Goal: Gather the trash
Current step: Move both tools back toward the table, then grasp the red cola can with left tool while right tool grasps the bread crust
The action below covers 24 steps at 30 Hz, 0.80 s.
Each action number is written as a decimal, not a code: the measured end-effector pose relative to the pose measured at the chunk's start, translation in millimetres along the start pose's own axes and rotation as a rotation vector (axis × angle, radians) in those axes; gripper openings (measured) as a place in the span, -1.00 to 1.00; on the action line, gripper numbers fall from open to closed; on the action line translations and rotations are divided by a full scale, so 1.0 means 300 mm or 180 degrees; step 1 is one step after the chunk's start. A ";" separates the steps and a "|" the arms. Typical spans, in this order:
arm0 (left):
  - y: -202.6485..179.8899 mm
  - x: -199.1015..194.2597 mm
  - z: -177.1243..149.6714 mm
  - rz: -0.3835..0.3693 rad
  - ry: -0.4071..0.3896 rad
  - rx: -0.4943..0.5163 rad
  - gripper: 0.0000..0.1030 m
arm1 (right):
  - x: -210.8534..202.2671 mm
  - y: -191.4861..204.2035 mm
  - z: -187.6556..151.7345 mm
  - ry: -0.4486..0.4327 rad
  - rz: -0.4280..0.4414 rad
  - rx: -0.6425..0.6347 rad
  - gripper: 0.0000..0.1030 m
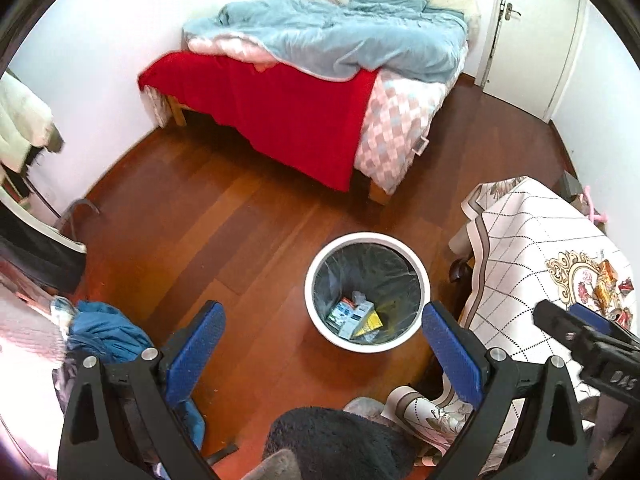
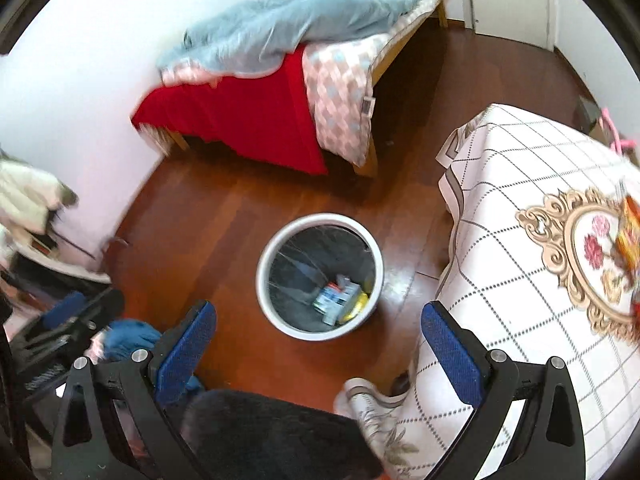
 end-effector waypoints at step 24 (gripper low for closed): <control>-1.285 0.217 -0.364 -0.0688 0.0789 0.1293 0.96 | -0.467 -1.517 -0.494 0.0043 -0.1296 0.2372 0.44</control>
Point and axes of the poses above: each gripper's, at about its wrist camera, not at the fingertips, and x roughly the way its jaws point, y to its left, z to its top, the point moved 3 cm from there along x, roughly the way its jaws point, and after that the axes turned 2 degrees about -x, right-handed, at the moved point
